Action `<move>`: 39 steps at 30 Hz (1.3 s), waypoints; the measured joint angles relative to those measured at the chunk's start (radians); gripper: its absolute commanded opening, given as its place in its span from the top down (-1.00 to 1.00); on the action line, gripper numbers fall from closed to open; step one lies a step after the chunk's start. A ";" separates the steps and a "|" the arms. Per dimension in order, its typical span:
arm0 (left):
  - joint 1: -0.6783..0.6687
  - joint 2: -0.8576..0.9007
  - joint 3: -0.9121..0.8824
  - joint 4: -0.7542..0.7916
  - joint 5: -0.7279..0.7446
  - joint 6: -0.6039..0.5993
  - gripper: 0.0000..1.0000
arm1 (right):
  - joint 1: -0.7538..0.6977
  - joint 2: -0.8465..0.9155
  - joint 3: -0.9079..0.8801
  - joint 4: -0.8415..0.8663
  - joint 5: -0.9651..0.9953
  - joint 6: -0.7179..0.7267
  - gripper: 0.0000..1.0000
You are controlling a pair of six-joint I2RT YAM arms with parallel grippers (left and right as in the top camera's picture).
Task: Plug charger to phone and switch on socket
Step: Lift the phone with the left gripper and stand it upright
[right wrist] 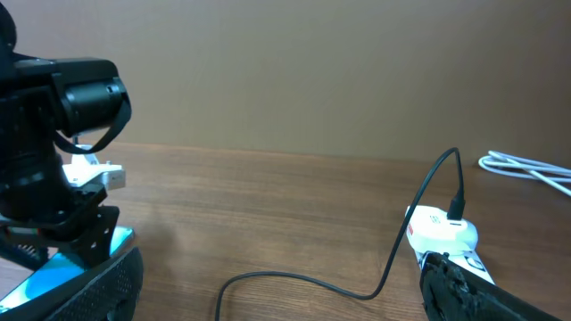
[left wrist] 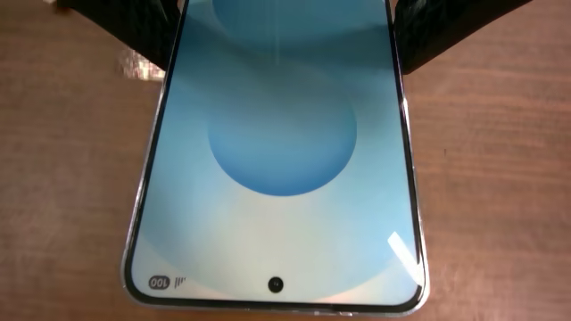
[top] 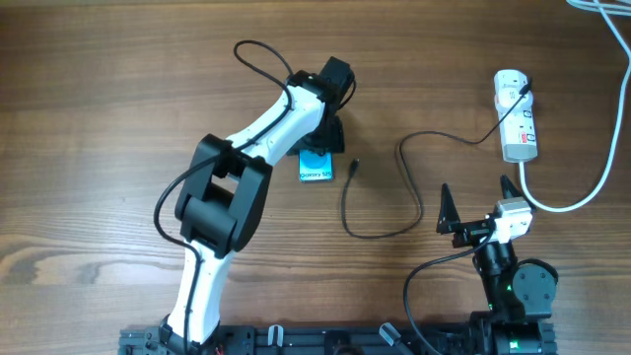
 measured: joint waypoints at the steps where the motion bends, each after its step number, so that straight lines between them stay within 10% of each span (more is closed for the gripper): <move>1: 0.000 -0.012 -0.005 -0.006 0.015 0.000 -0.44 | 0.000 0.000 0.000 0.000 0.000 0.000 -1.00; 39: 0.288 -0.256 -0.006 -0.121 1.181 -0.008 -0.38 | 0.000 0.000 0.000 0.000 0.000 0.000 -1.00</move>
